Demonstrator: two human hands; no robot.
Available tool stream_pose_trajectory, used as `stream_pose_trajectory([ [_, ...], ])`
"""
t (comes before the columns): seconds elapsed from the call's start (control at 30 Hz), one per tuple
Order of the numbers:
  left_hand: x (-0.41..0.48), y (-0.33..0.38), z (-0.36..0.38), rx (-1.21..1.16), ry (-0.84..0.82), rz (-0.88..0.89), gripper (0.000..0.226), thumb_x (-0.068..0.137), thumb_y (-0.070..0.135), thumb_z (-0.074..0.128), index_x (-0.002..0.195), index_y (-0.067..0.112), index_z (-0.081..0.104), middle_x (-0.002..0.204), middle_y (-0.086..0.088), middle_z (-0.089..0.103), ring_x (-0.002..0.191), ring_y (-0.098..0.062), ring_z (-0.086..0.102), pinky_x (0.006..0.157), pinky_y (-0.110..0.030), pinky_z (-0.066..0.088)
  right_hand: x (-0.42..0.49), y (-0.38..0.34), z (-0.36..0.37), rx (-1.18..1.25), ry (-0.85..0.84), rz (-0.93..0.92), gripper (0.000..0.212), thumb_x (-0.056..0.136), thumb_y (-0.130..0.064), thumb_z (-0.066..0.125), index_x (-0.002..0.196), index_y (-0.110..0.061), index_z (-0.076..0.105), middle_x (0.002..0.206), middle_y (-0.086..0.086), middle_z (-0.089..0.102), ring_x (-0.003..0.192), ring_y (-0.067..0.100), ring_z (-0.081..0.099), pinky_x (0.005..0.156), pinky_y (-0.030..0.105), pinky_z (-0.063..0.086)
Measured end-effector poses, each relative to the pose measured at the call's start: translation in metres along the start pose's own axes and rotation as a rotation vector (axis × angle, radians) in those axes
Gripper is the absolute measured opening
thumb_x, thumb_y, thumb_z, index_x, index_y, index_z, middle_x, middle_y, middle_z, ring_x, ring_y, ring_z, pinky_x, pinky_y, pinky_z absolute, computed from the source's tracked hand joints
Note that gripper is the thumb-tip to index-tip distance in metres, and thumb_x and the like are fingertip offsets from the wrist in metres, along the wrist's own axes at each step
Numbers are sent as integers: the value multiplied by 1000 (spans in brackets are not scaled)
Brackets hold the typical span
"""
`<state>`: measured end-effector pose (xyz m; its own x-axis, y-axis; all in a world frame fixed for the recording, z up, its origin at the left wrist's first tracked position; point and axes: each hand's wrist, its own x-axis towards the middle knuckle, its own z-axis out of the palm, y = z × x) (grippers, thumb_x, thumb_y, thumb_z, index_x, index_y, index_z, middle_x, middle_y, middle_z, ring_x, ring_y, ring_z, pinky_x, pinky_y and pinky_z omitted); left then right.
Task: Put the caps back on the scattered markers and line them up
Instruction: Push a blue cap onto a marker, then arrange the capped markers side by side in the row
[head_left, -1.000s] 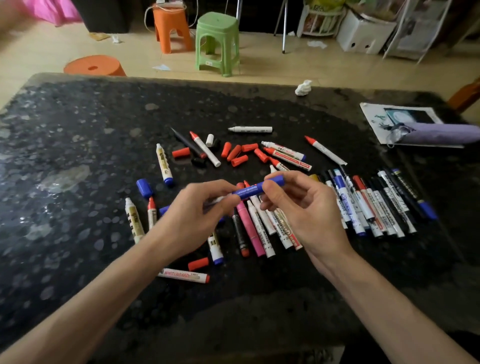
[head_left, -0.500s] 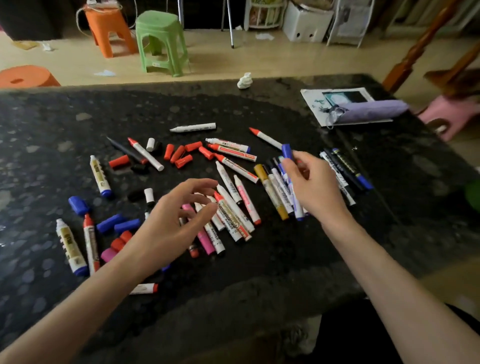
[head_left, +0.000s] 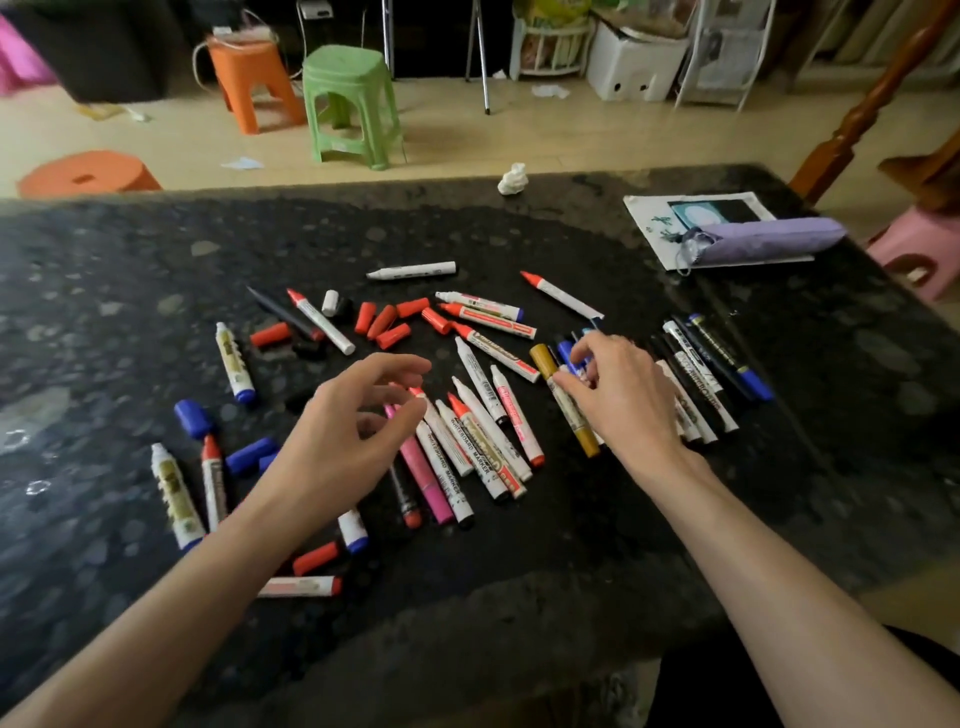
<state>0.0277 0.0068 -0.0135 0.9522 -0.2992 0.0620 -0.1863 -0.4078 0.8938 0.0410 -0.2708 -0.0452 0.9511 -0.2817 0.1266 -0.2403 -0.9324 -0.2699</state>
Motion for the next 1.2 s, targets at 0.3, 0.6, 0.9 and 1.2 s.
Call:
stream_pose_trajectory([
  [0.3,-3,-4,-33,-59,113,-31,30,97,13,66,118,35,67,113,11,70,105,-1,68,84,-22,57,10,-17,6,111,51,-36,15,97,-35,71,108,-26,69,104,-5,63,87,9,59,65,21,41],
  [0.6,15,-7,-44,-112,147,-33,25,98,15,66,118,30,70,111,9,72,102,-6,70,84,-24,57,55,-62,28,385,-7,-149,32,89,-42,78,116,-26,71,108,-5,68,104,13,64,91,36,54],
  [0.9,29,-23,-51,-82,207,-13,23,99,13,65,115,30,71,111,8,74,108,-5,69,79,-11,51,88,-75,54,295,-50,-130,53,84,-58,77,128,-31,66,123,-2,67,122,21,58,105,44,43],
  [1.2,38,-39,-39,-39,178,-30,24,100,16,63,120,27,70,115,8,72,105,-7,70,89,-30,60,116,-79,64,212,-69,-67,25,105,-29,58,126,-24,71,126,0,71,124,21,61,111,47,35],
])
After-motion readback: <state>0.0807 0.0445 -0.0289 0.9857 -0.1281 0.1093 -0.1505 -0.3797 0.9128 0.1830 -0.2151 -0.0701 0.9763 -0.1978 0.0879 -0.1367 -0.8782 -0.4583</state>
